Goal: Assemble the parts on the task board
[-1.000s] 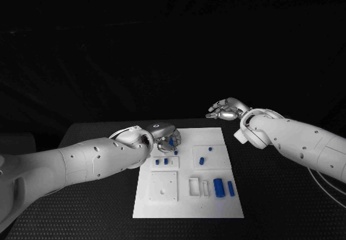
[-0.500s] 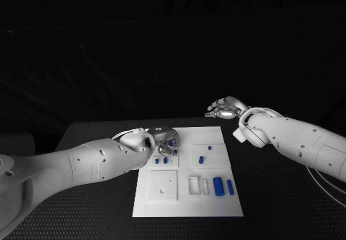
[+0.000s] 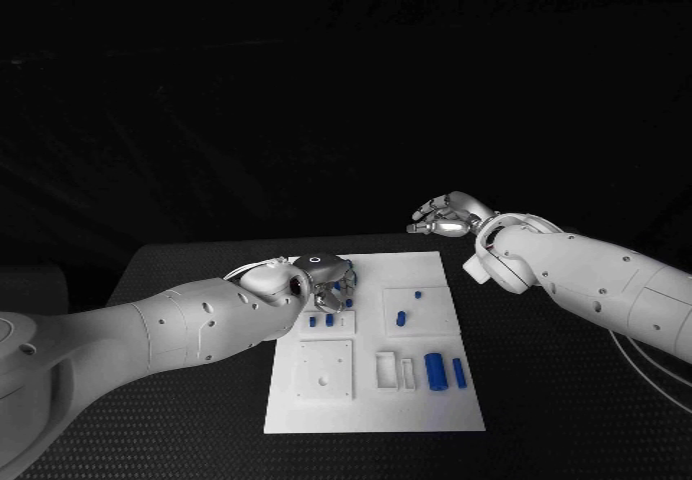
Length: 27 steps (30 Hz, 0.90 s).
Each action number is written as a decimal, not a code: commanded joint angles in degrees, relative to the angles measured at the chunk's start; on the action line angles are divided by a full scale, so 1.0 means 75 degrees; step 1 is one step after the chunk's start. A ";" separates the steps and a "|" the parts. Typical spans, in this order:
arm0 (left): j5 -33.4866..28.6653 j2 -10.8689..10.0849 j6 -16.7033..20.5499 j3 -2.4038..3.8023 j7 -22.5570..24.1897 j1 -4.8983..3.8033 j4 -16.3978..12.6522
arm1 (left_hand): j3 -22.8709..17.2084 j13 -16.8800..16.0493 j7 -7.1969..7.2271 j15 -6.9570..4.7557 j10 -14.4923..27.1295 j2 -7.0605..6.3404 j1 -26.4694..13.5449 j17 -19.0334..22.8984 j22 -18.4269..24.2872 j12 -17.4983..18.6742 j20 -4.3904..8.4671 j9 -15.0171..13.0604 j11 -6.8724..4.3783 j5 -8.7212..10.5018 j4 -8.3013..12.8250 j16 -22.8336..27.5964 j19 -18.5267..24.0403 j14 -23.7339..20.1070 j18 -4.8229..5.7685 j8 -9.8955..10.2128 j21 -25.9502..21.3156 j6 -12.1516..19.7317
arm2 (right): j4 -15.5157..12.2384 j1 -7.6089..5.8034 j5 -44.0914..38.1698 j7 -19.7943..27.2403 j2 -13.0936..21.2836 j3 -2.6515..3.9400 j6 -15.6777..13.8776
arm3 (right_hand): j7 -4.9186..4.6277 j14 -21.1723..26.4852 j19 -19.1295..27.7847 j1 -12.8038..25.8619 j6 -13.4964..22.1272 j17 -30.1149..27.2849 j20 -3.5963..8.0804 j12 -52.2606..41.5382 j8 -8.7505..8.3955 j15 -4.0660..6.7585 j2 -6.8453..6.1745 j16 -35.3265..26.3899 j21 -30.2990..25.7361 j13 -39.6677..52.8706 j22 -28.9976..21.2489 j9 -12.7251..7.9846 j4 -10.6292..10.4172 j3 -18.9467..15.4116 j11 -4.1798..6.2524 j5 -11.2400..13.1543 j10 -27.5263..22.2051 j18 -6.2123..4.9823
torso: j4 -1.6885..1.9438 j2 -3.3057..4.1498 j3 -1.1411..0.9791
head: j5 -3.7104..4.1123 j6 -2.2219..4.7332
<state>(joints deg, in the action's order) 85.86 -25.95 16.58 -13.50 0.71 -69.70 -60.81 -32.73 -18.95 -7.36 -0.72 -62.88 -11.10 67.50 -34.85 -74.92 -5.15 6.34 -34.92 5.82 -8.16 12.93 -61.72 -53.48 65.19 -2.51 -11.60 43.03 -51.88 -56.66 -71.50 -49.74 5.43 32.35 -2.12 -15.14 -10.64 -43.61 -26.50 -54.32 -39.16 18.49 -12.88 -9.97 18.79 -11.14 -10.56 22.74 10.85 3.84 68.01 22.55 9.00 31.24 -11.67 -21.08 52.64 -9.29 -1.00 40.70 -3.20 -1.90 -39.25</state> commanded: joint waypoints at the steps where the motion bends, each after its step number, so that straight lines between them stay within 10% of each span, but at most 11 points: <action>1: 0.0081 0.0049 -0.0073 0.0004 -0.0034 -0.0001 0.0033 | -0.0019 0.0010 -0.0041 -0.0001 -0.0054 0.0000 0.0080 -0.0015 -0.0168 0.0025 0.0006 0.0011 -0.0005 -0.0024 -0.0041 -0.0037 -0.0051 0.0066 -0.0341 -0.0002 0.0052 -0.0012 | -0.0019 0.0001 -0.0032 0.0055 -0.0011 0.0004 0.0032 | -0.0428 -0.0038 -0.0022 -0.0069 0.0044 -0.0007 0.0004 0.0025 0.0046 -0.0041 0.0023 -0.0048 -0.0049 0.0011 0.0008 -0.0013 0.0002 -0.0025 -0.0001 -0.0042 0.0075 0.0099 | 0.0003 -0.0003 -0.0007 | 0.0007 -0.0003; 27: -0.0011 0.0330 -0.0053 0.0007 -0.0038 0.0172 0.0394 | 0.0024 0.0093 -0.0105 -0.0126 -0.0437 0.0276 0.0110 -0.0131 -0.0168 0.0033 0.0100 0.0123 -0.0134 -0.0036 -0.0074 -0.0282 -0.0173 0.0266 -0.0343 -0.0009 0.0208 -0.0076 | -0.0072 0.0001 -0.0032 0.0050 -0.0022 0.0004 0.0034 | -0.0428 -0.0040 -0.0028 -0.0068 0.0042 -0.0010 0.0005 0.0042 0.0049 -0.0041 0.0026 -0.0051 -0.0063 0.0011 0.0020 -0.0015 0.0005 -0.0028 -0.0001 -0.0044 0.0086 0.0099 | 0.0003 0.0001 -0.0004 | 0.0057 -0.0033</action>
<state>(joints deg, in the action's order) 85.86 -23.72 16.49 -13.42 0.51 -68.54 -57.95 -32.83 -18.32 -7.85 -1.71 -65.83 -9.64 68.46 -35.76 -74.95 -5.14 6.95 -34.09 4.89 -8.16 12.56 -63.46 -54.49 66.88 -2.52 -11.60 44.37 -52.40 -57.09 -71.50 -49.74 5.43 32.25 -2.12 -15.14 -10.65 -43.84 -26.50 -54.32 -39.16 18.50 -12.88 -9.97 18.79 -11.36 -10.56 22.74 10.63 3.84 68.11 22.51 9.00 31.24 -11.66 -21.08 53.05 -9.29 -1.02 40.72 -3.22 -1.50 -39.47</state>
